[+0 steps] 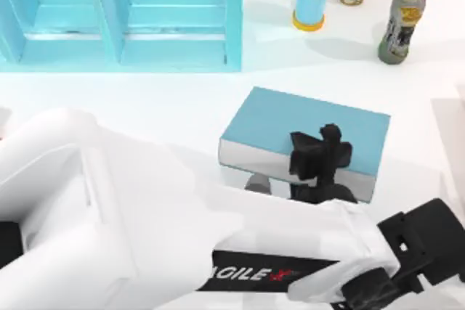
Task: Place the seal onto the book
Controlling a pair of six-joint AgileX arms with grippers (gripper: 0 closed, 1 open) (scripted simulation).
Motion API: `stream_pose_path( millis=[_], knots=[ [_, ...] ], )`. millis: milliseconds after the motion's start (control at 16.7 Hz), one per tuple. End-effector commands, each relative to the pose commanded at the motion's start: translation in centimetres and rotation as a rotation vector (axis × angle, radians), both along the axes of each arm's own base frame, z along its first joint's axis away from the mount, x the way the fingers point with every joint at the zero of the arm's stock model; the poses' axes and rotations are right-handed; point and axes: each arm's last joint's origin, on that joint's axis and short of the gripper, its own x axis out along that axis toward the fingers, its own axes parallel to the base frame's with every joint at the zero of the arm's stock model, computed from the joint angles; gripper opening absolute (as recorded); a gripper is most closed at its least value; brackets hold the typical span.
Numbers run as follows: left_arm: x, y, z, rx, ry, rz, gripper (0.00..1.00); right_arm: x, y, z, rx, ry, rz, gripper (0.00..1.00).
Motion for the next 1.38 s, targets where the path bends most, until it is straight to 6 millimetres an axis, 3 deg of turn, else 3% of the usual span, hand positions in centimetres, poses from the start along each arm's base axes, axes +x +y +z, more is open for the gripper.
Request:
stream_pose_path(
  millis=[960,1380],
  knots=[
    [-0.9,-0.3,-0.2,-0.022,-0.016,0.006,0.00,0.0,0.0,0.0,0.000,0.000,0.000,1.00],
    [-0.7,-0.2,-2.3,-0.017,-0.010,0.009,0.00,0.0,0.0,0.0,0.000,0.000,0.000,1.00]
  ],
)
